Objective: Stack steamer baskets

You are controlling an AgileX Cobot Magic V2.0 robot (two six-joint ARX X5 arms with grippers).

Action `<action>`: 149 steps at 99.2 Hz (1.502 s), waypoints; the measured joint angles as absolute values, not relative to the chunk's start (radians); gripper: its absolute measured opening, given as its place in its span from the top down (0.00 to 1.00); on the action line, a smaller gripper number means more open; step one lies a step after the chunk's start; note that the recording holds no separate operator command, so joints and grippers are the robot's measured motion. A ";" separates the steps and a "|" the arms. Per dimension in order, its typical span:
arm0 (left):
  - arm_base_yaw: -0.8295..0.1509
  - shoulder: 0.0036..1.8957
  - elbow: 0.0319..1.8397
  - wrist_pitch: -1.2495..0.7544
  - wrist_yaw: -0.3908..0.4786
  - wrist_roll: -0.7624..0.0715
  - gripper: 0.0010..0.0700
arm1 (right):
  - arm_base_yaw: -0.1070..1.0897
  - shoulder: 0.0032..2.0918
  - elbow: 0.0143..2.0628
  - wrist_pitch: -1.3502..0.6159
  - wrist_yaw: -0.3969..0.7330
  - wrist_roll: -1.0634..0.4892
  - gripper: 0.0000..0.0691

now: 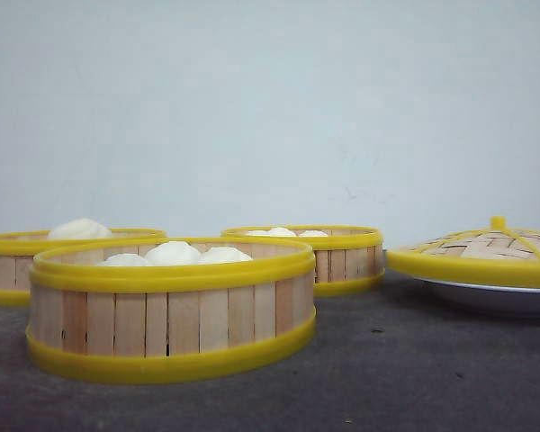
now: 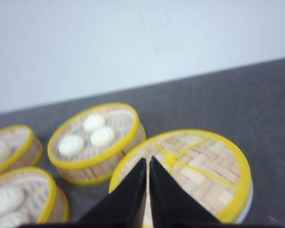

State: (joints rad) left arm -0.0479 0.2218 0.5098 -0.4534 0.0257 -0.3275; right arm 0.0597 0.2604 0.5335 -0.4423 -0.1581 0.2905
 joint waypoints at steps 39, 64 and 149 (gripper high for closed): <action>-0.048 0.563 0.797 -0.667 0.075 -0.083 0.99 | 0.060 0.680 0.840 -0.685 -0.157 0.130 0.99; -0.048 0.648 0.796 -0.701 0.078 -0.026 0.99 | 0.060 0.815 0.840 -0.708 -0.157 0.099 0.99; -0.048 0.661 0.796 -0.665 0.078 -0.019 0.38 | 0.066 0.854 0.840 -0.648 -0.174 0.085 0.10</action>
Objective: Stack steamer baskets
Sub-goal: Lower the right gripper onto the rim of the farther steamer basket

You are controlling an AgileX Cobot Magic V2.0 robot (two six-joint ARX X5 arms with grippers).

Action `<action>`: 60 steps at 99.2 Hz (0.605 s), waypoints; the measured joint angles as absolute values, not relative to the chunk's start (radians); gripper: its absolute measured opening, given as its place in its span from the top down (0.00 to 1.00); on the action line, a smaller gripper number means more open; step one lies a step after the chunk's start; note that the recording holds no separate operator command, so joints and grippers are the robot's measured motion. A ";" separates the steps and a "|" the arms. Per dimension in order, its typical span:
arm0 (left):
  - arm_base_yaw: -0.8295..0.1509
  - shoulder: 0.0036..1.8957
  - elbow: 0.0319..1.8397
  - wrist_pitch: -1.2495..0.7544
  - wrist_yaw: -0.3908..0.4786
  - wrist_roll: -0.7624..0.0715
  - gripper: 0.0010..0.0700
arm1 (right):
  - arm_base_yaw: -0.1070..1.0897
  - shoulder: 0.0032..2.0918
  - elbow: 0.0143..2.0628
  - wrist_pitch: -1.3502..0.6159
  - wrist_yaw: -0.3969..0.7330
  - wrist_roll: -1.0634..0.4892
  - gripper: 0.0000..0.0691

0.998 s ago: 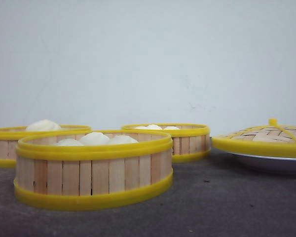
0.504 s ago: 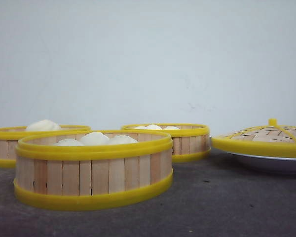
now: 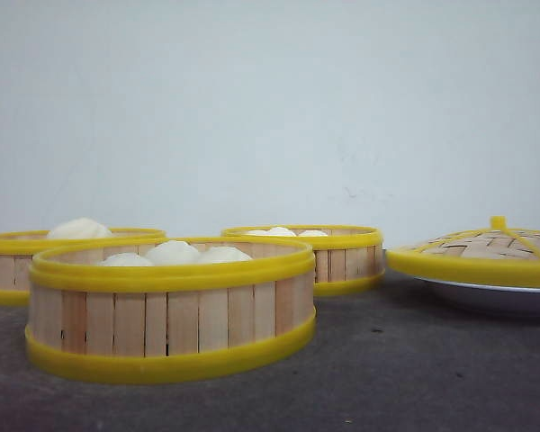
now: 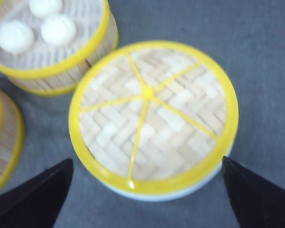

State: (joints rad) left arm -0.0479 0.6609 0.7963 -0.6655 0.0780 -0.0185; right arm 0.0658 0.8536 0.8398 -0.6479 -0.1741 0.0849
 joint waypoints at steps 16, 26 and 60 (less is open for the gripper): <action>-0.048 0.663 0.796 -0.662 0.078 -0.019 0.38 | 0.094 0.974 0.867 -0.563 -0.233 0.108 0.10; -0.048 0.670 0.796 -0.662 0.078 -0.019 0.38 | 0.129 1.093 0.944 -0.562 -0.233 0.113 0.10; -0.048 0.674 0.796 -0.663 0.078 -0.019 0.38 | 0.219 1.593 1.303 -0.562 -0.231 0.113 0.10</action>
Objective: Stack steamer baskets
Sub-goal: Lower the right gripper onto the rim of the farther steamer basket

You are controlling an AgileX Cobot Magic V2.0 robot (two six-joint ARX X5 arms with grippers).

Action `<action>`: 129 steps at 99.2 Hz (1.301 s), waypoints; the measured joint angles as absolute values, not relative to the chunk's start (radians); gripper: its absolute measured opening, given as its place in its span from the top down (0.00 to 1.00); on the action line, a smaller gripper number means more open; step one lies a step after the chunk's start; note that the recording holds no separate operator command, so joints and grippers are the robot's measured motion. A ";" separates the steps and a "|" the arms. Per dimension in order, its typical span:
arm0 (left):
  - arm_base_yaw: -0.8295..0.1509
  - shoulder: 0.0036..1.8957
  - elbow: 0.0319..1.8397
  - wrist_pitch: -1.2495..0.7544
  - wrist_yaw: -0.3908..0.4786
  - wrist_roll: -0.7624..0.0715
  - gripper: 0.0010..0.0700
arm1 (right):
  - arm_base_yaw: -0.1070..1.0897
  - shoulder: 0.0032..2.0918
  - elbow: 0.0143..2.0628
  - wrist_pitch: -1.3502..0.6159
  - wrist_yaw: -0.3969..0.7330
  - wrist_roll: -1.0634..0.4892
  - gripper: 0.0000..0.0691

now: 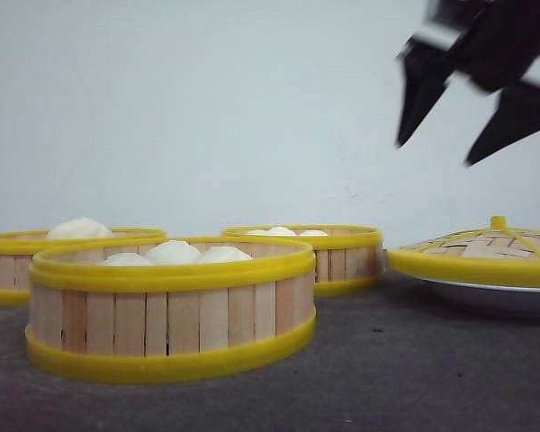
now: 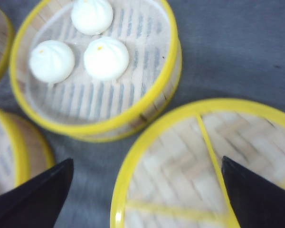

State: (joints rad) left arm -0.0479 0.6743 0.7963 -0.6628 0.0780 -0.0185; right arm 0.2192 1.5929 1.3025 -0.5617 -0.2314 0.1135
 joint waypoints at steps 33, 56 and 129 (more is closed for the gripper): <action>-0.048 0.674 0.796 -0.663 0.078 -0.019 0.38 | 0.263 1.962 1.644 -0.605 -0.115 0.112 0.11; -0.048 0.674 0.796 -0.663 0.078 -0.019 0.38 | 0.277 2.091 1.754 -0.609 -0.081 0.112 0.22; -0.048 0.675 0.796 -0.663 0.078 -0.018 0.38 | 0.274 2.161 1.759 -0.522 -0.068 0.133 0.96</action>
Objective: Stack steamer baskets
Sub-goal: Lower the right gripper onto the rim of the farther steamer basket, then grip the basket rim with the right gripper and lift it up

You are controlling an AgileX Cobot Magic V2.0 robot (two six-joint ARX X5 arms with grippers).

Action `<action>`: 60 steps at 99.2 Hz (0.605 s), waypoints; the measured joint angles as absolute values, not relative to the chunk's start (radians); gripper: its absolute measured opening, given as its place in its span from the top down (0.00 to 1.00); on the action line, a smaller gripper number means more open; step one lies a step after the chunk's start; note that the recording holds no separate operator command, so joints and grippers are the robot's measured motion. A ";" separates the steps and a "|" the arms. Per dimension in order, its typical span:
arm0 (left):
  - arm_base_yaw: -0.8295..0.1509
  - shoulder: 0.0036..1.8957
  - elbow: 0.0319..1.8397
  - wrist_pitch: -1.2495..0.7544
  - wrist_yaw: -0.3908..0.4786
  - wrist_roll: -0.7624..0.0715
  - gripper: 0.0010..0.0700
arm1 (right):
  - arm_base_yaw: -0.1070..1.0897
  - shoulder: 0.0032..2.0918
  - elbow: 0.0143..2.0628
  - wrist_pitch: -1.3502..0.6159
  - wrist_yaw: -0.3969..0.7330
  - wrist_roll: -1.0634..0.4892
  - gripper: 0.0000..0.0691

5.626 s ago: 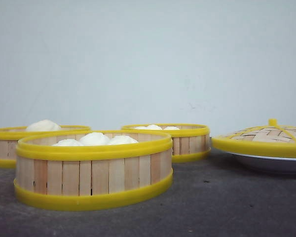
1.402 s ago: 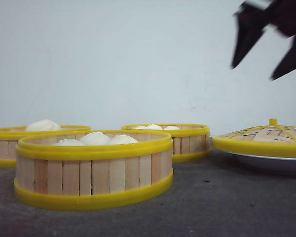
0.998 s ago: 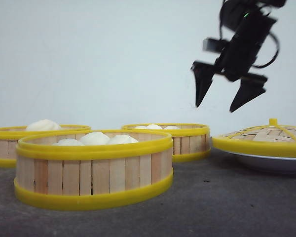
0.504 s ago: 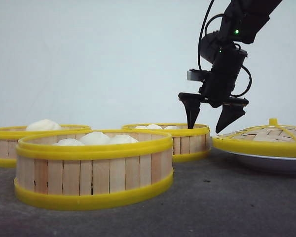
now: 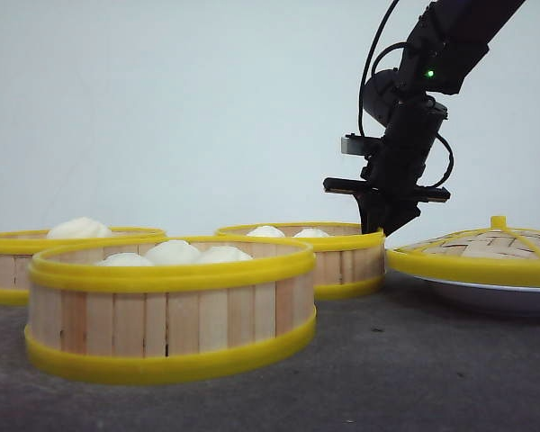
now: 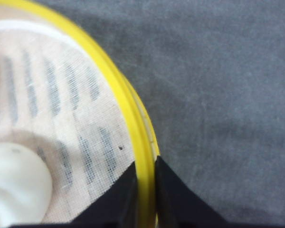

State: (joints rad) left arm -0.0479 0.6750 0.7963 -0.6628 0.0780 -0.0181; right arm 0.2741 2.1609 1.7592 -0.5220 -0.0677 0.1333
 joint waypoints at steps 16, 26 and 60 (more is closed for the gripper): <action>-0.048 0.675 0.796 -0.662 0.078 -0.018 0.38 | 0.274 2.161 1.759 -0.484 -0.069 0.139 0.96; -0.048 0.675 0.796 -0.662 0.078 -0.018 0.38 | 0.275 2.170 1.800 -0.503 -0.071 0.147 0.96; -0.048 0.675 0.796 -0.662 0.078 -0.001 0.38 | 0.274 2.174 2.096 -0.762 -0.147 0.137 0.96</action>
